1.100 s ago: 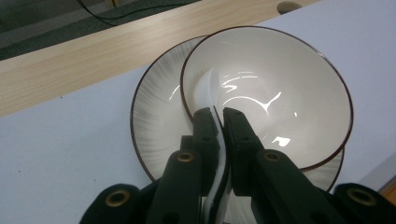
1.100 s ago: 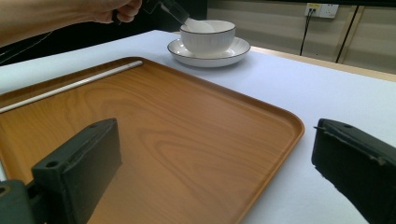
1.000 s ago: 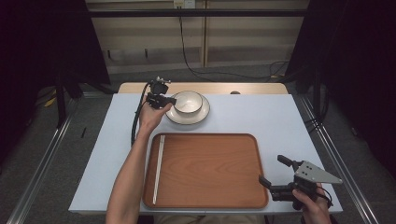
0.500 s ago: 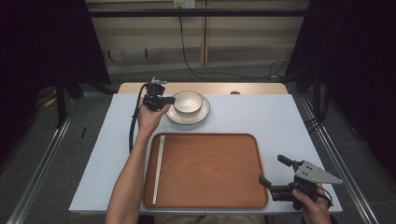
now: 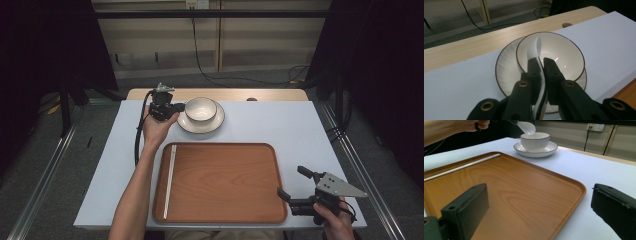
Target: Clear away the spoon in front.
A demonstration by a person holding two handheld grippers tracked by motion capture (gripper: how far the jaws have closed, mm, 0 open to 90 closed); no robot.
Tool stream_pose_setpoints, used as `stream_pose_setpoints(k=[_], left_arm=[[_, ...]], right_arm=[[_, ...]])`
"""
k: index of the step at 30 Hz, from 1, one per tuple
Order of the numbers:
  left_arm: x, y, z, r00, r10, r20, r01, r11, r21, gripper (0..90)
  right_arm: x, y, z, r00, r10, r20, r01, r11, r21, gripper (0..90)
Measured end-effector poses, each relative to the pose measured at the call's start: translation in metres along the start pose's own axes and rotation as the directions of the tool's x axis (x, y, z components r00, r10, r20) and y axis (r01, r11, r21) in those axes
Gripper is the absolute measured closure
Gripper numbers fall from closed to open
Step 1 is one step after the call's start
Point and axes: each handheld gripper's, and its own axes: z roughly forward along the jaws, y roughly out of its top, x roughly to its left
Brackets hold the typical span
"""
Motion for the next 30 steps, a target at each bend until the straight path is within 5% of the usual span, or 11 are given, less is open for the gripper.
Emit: stream_pose_setpoints(k=[6,14,16,20,24,27,30], left_arm=[[0.0,-0.004,-0.01,0.9991,-0.04,0.016,0.041,0.9984,-0.04,84.5],[-0.006,-0.011,-0.022,0.999,-0.043,0.013,0.044,0.9952,-0.088,84.6],[-0.008,-0.011,-0.027,0.9998,-0.009,0.017,0.011,0.9962,-0.086,84.5],[-0.014,-0.015,-0.034,0.9996,-0.003,0.026,0.006,0.9949,-0.1,84.5],[-0.018,-0.022,-0.039,0.9984,-0.027,0.049,0.033,0.9913,-0.127,84.6],[-0.021,-0.028,-0.045,0.9996,-0.023,0.017,0.026,0.9901,-0.138,84.5],[-0.023,-0.034,-0.05,0.9991,-0.031,0.028,0.035,0.9872,-0.156,84.5]], right_arm=[[0.0,0.0,0.0,1.0,-0.001,0.001,0.001,1.0,0.0,1.2],[0.0,0.0,0.0,1.0,-0.003,-0.002,0.003,1.0,-0.001,1.3],[0.0,0.0,0.0,1.0,-0.003,0.001,0.003,1.0,-0.001,1.2],[-0.001,0.0,0.0,1.0,-0.001,0.0,0.001,1.0,-0.002,1.3],[0.0,0.0,0.0,1.0,-0.001,0.003,0.001,1.0,-0.001,1.3],[0.0,0.0,-0.001,1.0,-0.001,0.0,0.001,1.0,-0.003,1.3],[-0.001,0.0,-0.001,1.0,-0.003,0.001,0.003,1.0,-0.003,1.3]])
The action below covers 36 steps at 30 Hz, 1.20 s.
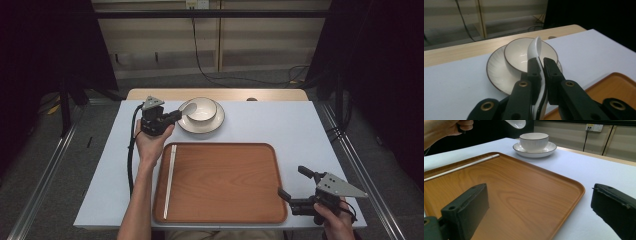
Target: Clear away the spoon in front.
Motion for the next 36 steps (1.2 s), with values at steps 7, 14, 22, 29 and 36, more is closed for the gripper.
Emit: stream_pose_setpoints(k=[7,14,22,29,36], left_arm=[[-0.003,-0.012,-0.015,0.9996,0.01,-0.028,-0.01,0.9999,-0.007,84.5],[-0.007,-0.023,-0.022,0.9993,0.016,-0.034,-0.017,0.9998,-0.011,84.5],[-0.017,-0.032,-0.029,0.9983,0.026,-0.051,-0.026,0.9997,0.004,84.5],[-0.029,-0.041,-0.031,0.9981,0.033,-0.052,-0.033,0.9995,-0.001,84.5],[-0.032,-0.05,-0.031,0.9985,0.022,-0.049,-0.022,0.9997,0.008,84.6]], right_arm=[[0.001,0.0,0.0,1.0,0.0,-0.001,0.0,1.0,0.0,1.3],[0.001,0.0,0.0,1.0,0.002,-0.001,-0.002,1.0,0.003,1.3],[0.001,0.0,0.0,1.0,0.003,-0.001,-0.003,1.0,0.001,1.2],[0.001,0.0,0.0,1.0,-0.001,0.003,0.001,1.0,-0.001,1.3],[0.001,0.0,0.0,1.0,0.001,-0.001,-0.001,1.0,-0.003,1.2]])
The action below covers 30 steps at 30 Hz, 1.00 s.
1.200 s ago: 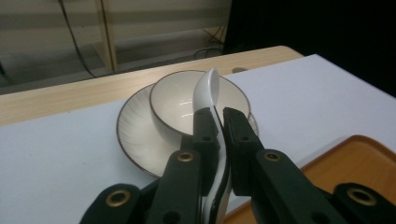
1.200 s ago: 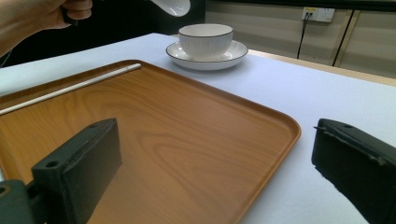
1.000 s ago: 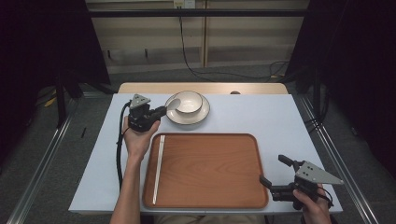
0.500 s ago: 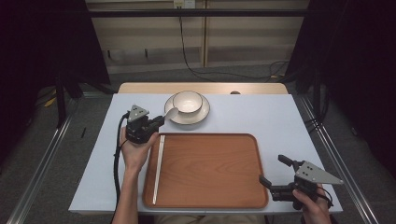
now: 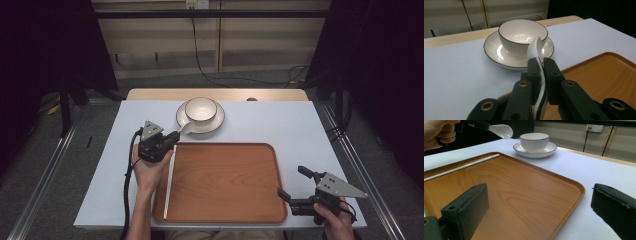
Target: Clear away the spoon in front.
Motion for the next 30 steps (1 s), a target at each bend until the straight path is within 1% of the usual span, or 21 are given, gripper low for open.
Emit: stream_pose_setpoints(k=[1,2,3,5,6,8,9,10,12,13,14,17,18,19,20,21,23,24,27,29,30], left_arm=[[-0.001,-0.002,0.001,1.0,-0.001,-0.008,0.001,1.0,-0.001,84.5],[0.0,-0.003,0.001,1.0,0.005,-0.001,-0.005,0.9999,0.011,84.5],[-0.001,-0.005,0.001,1.0,-0.003,0.002,0.003,1.0,0.006,84.5],[-0.002,-0.006,0.001,1.0,0.003,-0.005,-0.003,1.0,0.008,84.5],[-0.002,-0.009,0.001,1.0,0.006,0.002,-0.006,0.9998,0.018,84.5],[-0.003,-0.01,0.0,1.0,0.001,-0.007,-0.001,0.9998,0.022,84.5],[-0.004,-0.013,-0.001,1.0,-0.005,0.004,0.004,0.9998,0.02,84.5],[-0.004,-0.013,-0.001,1.0,-0.005,0.004,0.004,0.9998,0.02,84.5],[-0.005,-0.019,-0.005,0.9996,-0.028,-0.007,0.028,0.9993,0.025,84.5],[-0.005,-0.019,-0.005,0.9996,-0.028,-0.007,0.028,0.9993,0.025,84.5],[-0.007,-0.02,-0.007,0.999,-0.043,-0.013,0.043,0.9987,0.025,84.5],[-0.009,-0.025,-0.008,0.9992,-0.039,-0.011,0.04,0.9986,0.034,84.5],[-0.01,-0.027,-0.008,0.9989,-0.042,-0.02,0.042,0.9984,0.036,84.5],[-0.01,-0.028,-0.009,0.9991,-0.036,-0.023,0.037,0.9986,0.039,84.5],[-0.011,-0.03,-0.01,0.9987,-0.045,-0.022,0.046,0.9983,0.036,84.5],[-0.01,-0.033,-0.011,0.9986,-0.053,-0.001,0.053,0.9978,0.039,84.5],[-0.011,-0.035,-0.011,0.9984,-0.056,-0.002,0.056,0.9976,0.041,84.5],[-0.012,-0.039,-0.01,0.9983,-0.058,-0.011,0.059,0.9969,0.053,84.5],[-0.011,-0.045,-0.007,0.9983,-0.058,-0.01,0.058,0.9957,0.072,84.5],[-0.011,-0.047,-0.007,0.998,-0.061,-0.016,0.062,0.9954,0.073,84.5],[-0.01,-0.048,-0.006,0.9979,-0.063,-0.013,0.064,0.9953,0.073,84.5]], right_arm=[[0.0,0.0,0.0,1.0,0.0,-0.001,0.0,1.0,0.0,1.2],[0.0,0.0,0.0,1.0,0.0,-0.001,0.0,1.0,0.0,1.2],[0.0,0.0,0.0,1.0,-0.005,-0.002,0.005,1.0,0.002,1.2],[0.0,0.0,0.0,1.0,-0.004,0.001,0.004,1.0,0.002,1.2],[0.0,0.0,0.001,1.0,-0.002,0.001,0.002,1.0,0.002,1.2],[0.0,0.0,0.001,1.0,-0.004,0.003,0.004,1.0,0.004,1.2],[0.0,0.0,0.001,1.0,-0.003,0.003,0.003,1.0,0.004,1.2],[0.0,0.0,0.001,1.0,-0.003,0.003,0.003,1.0,0.004,1.2],[0.0,0.0,0.001,1.0,0.0,0.004,0.0,1.0,0.004,1.2],[0.0,0.0,0.001,1.0,0.0,0.004,0.0,1.0,0.004,1.2],[0.0,0.0,0.0,1.0,0.001,0.002,-0.001,1.0,0.004,1.2],[0.0,0.0,0.001,1.0,0.001,0.003,-0.001,1.0,0.004,1.2],[0.0,0.0,0.001,1.0,-0.005,0.001,0.005,1.0,0.003,1.3],[0.0,0.0,0.0,1.0,-0.005,0.003,0.005,1.0,0.002,1.2],[0.0,0.0,0.0,1.0,-0.005,0.003,0.005,1.0,0.002,1.2],[0.0,0.0,0.0,1.0,-0.001,0.002,0.001,1.0,0.003,1.2],[0.0,0.0,0.0,1.0,0.003,0.002,-0.003,1.0,0.005,1.2],[0.0,0.0,0.0,1.0,0.001,0.003,-0.001,1.0,0.004,1.2],[0.0,0.0,0.0,1.0,-0.004,-0.001,0.004,1.0,0.006,1.3],[0.0,0.0,0.001,1.0,-0.006,0.002,0.006,1.0,0.005,1.2],[0.0,0.0,0.001,1.0,-0.003,0.004,0.003,1.0,0.004,1.2]])
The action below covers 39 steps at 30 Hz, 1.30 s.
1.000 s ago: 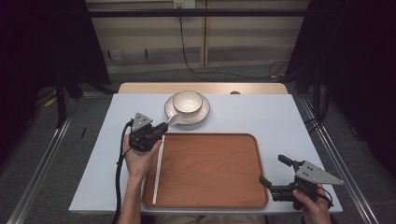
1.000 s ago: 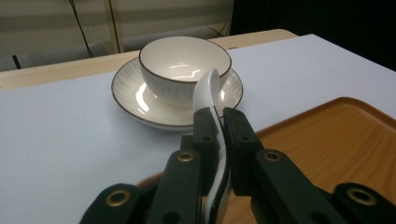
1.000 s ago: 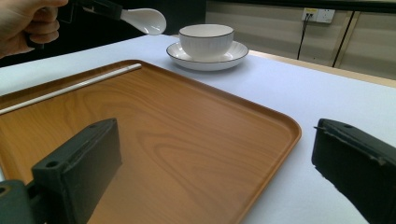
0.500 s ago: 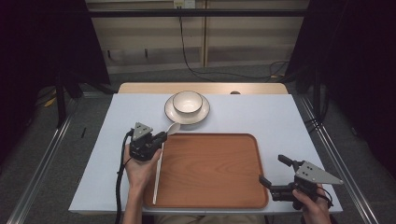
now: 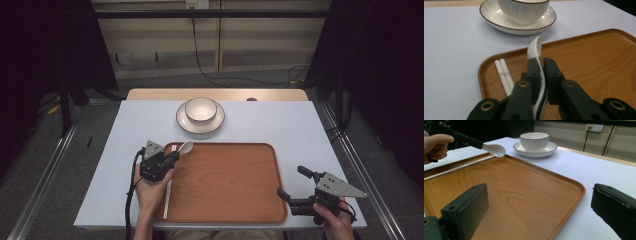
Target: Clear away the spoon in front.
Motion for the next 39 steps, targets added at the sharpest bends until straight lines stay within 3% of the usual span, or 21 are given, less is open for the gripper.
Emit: stream_pose_setpoints(k=[8,15,21,28,31,37,39], left_arm=[[0.001,-0.008,0.005,0.9999,-0.013,0.011,0.013,0.9997,0.02,84.5],[0.003,-0.01,0.012,0.9995,-0.018,-0.025,0.019,0.999,0.039,84.4],[0.001,-0.01,0.012,0.9993,-0.022,-0.029,0.023,0.9981,0.058,84.3],[-0.003,-0.01,0.015,0.999,0.006,-0.044,-0.002,0.9968,0.079,84.2],[-0.006,-0.009,0.019,0.9985,0.028,-0.047,-0.023,0.9933,0.113,83.8],[-0.008,-0.009,0.022,0.9982,0.039,-0.045,-0.033,0.9905,0.134,83.0],[-0.01,-0.009,0.024,0.9971,0.043,-0.063,-0.033,0.988,0.151,82.2]], right_arm=[[0.0,0.0,0.0,1.0,-0.002,0.001,0.002,1.0,0.004,1.2],[0.0,0.0,0.0,1.0,-0.004,-0.001,0.004,1.0,0.002,1.2],[0.0,0.0,0.001,1.0,-0.005,-0.001,0.005,1.0,0.003,1.2],[0.0,0.0,0.001,1.0,0.001,-0.003,-0.001,1.0,0.002,1.1],[0.0,0.0,0.002,1.0,-0.005,-0.004,0.005,1.0,0.001,1.1],[0.0,0.0,0.0,1.0,-0.001,0.0,0.001,1.0,0.002,1.1],[0.0,0.0,0.001,1.0,0.001,-0.005,-0.001,1.0,0.003,1.1]])
